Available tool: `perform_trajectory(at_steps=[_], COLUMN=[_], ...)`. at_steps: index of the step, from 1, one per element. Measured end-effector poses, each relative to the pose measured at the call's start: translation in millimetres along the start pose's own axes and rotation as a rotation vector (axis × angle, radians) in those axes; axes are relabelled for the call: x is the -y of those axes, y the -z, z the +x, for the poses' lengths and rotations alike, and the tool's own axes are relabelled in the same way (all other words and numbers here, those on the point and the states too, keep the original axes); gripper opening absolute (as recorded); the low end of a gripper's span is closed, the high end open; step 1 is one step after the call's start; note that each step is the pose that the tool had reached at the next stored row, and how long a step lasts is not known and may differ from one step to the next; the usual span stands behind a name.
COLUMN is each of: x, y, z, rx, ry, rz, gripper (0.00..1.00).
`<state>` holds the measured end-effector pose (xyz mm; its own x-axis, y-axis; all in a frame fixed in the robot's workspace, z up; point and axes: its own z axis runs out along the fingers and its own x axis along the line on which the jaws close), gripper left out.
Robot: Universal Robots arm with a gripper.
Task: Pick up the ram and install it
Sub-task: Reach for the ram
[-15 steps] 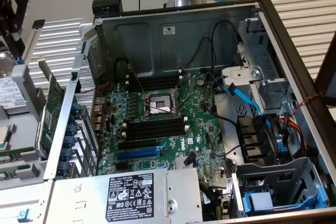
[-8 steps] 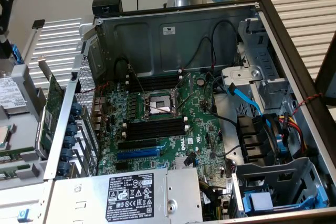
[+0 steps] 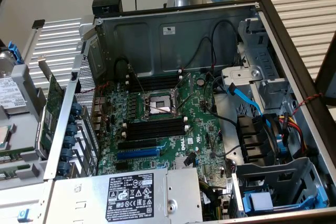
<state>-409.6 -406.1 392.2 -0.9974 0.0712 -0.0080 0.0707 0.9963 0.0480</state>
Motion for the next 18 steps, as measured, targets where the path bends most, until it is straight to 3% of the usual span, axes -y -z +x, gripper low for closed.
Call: perform_trajectory(at_steps=[5,14,18], x=[0.4,1.5,2.6], y=[0.1,0.1,0.1], z=[5.2,15.7,25.3], rx=[-0.0076,-0.0132,-0.0136], ry=[0.000,-0.001,-0.001], rz=[0.0007,0.0010,0.0010], gripper=[0.11,0.11,0.11])
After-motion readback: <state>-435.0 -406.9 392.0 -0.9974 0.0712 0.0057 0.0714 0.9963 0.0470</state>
